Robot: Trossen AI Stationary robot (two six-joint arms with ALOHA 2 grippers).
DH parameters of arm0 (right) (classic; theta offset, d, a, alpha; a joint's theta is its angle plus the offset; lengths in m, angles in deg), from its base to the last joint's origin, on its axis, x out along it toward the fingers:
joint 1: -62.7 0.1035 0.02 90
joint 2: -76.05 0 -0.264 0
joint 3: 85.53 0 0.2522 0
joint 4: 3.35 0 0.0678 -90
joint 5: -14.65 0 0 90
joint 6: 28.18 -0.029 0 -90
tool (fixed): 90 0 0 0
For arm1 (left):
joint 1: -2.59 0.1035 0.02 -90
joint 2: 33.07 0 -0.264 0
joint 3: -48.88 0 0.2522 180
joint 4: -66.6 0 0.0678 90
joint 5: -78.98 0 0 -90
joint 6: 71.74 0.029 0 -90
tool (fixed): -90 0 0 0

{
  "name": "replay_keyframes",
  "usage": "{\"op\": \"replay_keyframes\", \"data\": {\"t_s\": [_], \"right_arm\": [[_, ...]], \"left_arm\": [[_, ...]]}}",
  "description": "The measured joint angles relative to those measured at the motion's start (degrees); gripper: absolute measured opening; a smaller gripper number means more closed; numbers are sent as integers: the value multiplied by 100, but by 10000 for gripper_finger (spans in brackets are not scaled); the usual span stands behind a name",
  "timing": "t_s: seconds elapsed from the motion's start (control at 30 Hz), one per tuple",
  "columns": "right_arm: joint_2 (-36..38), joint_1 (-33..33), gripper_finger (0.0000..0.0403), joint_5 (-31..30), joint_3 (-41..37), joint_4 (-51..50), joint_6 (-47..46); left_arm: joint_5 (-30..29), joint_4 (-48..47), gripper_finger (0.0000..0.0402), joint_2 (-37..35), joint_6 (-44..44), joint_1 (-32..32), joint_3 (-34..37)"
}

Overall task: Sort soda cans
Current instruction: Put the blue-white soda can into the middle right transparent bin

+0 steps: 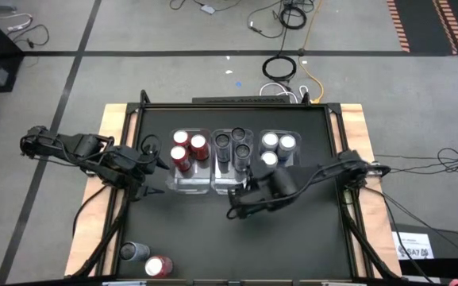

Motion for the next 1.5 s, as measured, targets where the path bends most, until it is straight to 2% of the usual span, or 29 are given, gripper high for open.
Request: {"op": "replay_keyframes", "data": {"t_s": [0.1,0.2,0.4,0.53,0.7,0.83,0.93,1.07,1.5], "right_arm": [[393,-102,298,-74,-273,45,398],[861,-227,298,-160,-930,-50,795],[2118,-315,298,232,-2904,-21,848],[3052,-293,298,396,-4161,67,560],[4060,-480,298,492,-5410,969,786],[4525,-751,306,619,-6285,1713,1153],[4683,-964,310,673,-6683,2112,1412],[4667,-1278,311,646,-6803,2215,1794],[4054,-2224,313,648,-7074,2799,3336]], "left_arm": [[-21,27,400,26,2,-1,0],[-78,78,400,66,2,0,0],[-279,161,400,91,3,0,0],[-328,161,400,91,3,-1,0],[-336,159,400,91,-1,0,0],[-338,157,400,91,-44,-2,0],[-342,154,400,91,-289,0,0],[-351,154,400,91,-307,0,0],[-465,304,400,91,-534,0,0]]}}
